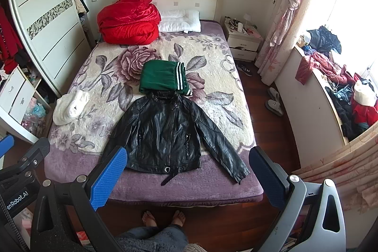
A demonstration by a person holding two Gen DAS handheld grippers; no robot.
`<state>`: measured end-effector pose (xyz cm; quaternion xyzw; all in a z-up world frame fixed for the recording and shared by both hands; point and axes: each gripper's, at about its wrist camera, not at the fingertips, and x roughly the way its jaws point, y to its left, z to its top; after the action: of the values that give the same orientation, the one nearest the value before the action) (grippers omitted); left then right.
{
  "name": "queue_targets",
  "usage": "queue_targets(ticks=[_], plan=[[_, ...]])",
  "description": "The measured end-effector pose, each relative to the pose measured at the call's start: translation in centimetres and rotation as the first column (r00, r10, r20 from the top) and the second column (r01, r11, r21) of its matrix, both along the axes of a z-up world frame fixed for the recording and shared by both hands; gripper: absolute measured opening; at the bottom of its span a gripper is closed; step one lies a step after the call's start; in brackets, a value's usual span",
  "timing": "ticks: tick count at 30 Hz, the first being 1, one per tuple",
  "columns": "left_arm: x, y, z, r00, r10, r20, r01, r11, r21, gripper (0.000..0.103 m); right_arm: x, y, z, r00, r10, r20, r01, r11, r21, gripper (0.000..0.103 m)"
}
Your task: Fold large clothes
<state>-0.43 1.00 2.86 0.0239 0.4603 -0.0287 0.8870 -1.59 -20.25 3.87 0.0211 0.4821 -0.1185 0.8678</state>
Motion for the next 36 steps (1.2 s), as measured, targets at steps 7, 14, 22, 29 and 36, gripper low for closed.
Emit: queue_targets(ticks=[7, 14, 22, 29, 36], plan=[[-0.5, -0.1, -0.3, 1.0, -0.001, 0.004, 0.001, 1.0, -0.001, 0.103, 0.1, 0.1, 0.2, 1.0, -0.001, 0.0, 0.001, 1.0, 0.0, 0.103], [0.4, 0.8, -0.7, 1.0, -0.015, 0.011, 0.015, 1.0, -0.013, 0.103, 0.3, 0.1, 0.2, 1.0, -0.018, -0.003, 0.018, 1.0, 0.004, 0.103], [6.2, 0.6, -7.6, 0.999, 0.019, 0.047, -0.023, 0.996, 0.082, 0.103, 3.9, -3.9, -8.4, 0.99, -0.122, -0.064, 0.129, 0.985, 0.115, 0.103], [13.0, -3.0, -19.9, 0.998, 0.052, -0.019, -0.047, 0.98, 0.192, 0.103, 6.6, -16.7, -27.5, 0.889, -0.339, -0.309, 0.421, 0.87, 0.256, 0.068], [18.3, -8.2, -33.6, 0.985, 0.062, -0.159, -0.016, 0.961, 0.275, 0.103, 4.7, -28.9, -50.3, 0.711, -0.488, -0.507, 0.701, 0.557, 0.446, 0.074]])
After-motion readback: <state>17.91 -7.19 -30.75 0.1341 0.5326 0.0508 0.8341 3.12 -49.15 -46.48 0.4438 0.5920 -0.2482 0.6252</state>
